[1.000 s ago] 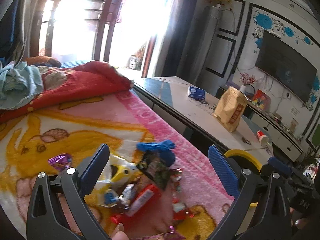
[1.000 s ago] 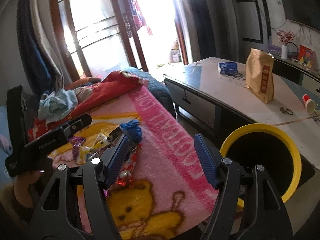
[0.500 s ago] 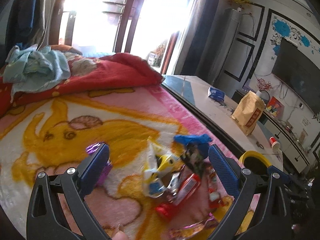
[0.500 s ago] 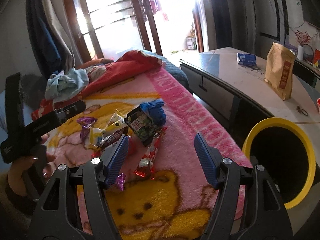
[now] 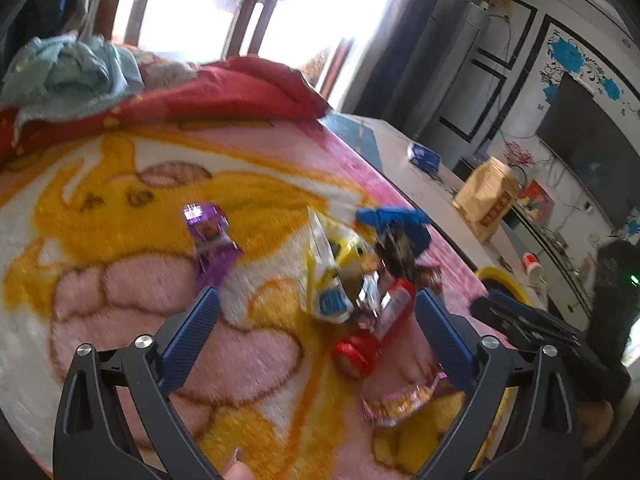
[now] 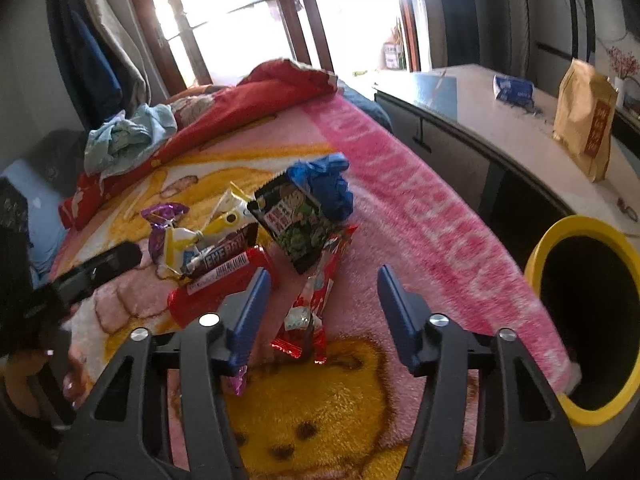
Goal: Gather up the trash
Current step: 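Grasp the red cylindrical container with the left gripper while the right grasps a red wrapper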
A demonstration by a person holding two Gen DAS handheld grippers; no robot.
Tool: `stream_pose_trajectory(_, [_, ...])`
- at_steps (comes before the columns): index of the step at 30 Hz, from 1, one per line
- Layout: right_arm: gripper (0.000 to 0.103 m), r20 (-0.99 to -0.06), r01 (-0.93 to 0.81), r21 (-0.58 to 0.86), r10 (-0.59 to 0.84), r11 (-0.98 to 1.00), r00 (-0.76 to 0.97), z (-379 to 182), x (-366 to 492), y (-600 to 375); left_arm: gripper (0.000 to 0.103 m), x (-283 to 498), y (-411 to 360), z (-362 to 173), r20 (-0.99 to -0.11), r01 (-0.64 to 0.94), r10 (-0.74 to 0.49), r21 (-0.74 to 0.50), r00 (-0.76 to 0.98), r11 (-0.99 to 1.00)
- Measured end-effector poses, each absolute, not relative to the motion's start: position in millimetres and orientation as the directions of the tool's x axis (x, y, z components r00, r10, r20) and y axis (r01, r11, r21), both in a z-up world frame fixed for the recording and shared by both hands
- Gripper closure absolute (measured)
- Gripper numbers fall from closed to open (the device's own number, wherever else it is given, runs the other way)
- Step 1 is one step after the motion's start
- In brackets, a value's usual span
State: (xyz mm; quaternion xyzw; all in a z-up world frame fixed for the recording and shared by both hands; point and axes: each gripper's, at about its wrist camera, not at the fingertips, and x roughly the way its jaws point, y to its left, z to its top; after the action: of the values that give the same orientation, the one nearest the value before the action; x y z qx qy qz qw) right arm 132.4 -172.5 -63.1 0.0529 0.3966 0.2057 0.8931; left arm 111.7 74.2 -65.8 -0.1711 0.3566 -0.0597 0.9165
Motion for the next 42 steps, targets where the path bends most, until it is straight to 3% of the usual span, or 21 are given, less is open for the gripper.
stream_pose_trajectory(1, [0.059,-0.693,-0.323,0.263,0.411,0.909,0.592,-66,134,-172,0.022,111,74,-69,-0.638,-0.004,-0.249,-0.367,0.729,0.93])
stream_pose_trajectory(8, [0.068,-0.715,-0.325,0.303,0.439,0.896,0.544,-80,146,-164,0.039,112,66,-93,-0.657,0.049,-0.38,-0.463,0.652,0.885])
stream_pose_trajectory(21, [0.085,-0.732,-0.313,0.371,0.483,0.874,0.48,-101,156,-162,0.045,137,48,-112,-0.678,0.094,-0.439,-0.482,0.59,0.871])
stream_pose_trajectory(26, [0.091,-0.727,-0.314,0.373,0.485,0.873,0.487,-99,154,-165,0.062,140,39,-113,-0.693,0.103,-0.432,-0.462,0.577,0.881])
stream_pose_trajectory(42, [0.094,-0.694,-0.286,0.367,0.465,0.885,0.55,-76,148,-194,0.071,130,17,-96,-0.652,0.176,-0.472,-0.467,0.594,0.867])
